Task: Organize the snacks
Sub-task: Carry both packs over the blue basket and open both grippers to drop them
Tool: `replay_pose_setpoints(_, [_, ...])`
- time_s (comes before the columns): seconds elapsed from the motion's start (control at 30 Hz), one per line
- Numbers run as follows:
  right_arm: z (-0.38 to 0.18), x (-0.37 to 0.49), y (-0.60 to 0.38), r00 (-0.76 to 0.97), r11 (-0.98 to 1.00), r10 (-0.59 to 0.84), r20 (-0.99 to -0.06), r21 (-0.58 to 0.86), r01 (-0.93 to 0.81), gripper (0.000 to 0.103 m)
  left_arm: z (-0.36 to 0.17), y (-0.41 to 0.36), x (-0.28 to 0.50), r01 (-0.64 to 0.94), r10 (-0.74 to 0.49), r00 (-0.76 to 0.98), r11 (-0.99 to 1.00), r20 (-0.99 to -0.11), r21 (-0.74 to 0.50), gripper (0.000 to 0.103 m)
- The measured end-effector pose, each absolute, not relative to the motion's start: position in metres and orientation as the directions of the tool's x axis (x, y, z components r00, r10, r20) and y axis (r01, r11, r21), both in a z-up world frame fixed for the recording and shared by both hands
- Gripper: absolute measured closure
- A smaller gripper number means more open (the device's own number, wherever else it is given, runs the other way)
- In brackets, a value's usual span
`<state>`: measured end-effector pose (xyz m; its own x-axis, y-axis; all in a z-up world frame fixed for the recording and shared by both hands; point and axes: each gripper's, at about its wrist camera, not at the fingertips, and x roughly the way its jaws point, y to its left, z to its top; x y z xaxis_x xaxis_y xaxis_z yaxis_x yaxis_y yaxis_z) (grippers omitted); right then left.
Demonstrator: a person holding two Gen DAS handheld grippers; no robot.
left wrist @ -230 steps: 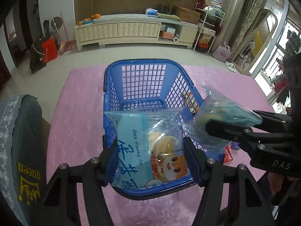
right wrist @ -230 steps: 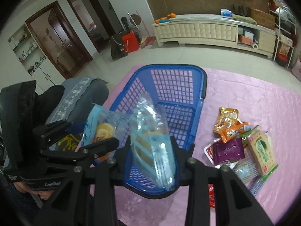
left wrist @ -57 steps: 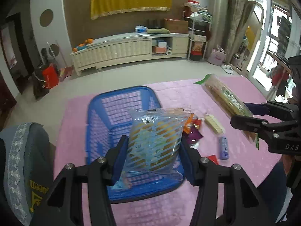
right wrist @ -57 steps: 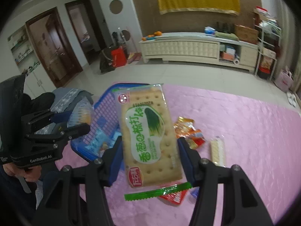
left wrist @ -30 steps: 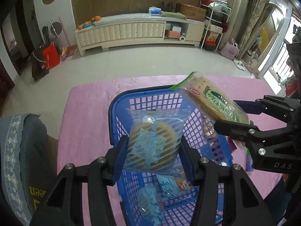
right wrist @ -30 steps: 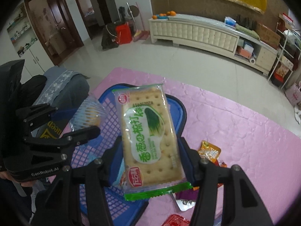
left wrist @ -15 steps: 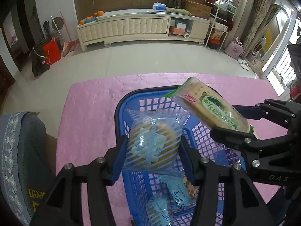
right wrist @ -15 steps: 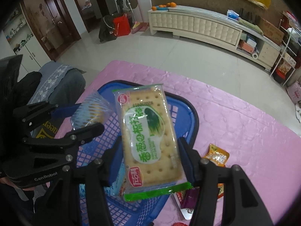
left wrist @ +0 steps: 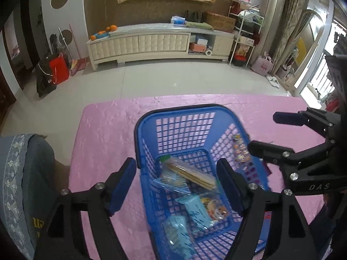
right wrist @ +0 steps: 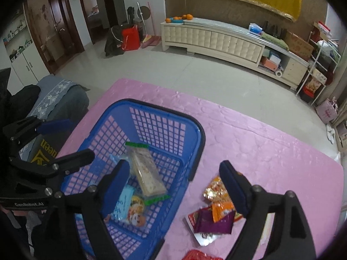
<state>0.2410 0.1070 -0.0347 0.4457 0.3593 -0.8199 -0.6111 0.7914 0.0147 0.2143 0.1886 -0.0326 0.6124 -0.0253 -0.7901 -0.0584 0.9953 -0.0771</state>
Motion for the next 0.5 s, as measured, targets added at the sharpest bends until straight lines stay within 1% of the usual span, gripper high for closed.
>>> replay_pose_setpoints(0.13, [-0.021, 0.225, 0.091, 0.458, 0.794, 0.366, -0.81, 0.016, -0.608, 0.015, -0.019, 0.173, 0.202, -0.039, -0.029, 0.625, 0.997, -0.78, -0.068, 0.025])
replay_pose_setpoints(0.5, [0.006, 0.199, 0.027, 0.501, 0.828, 0.36, -0.787, 0.022, -0.561, 0.015, 0.004, 0.11, 0.181, 0.036, -0.049, 0.649, 0.999, -0.759, -0.034, 0.025])
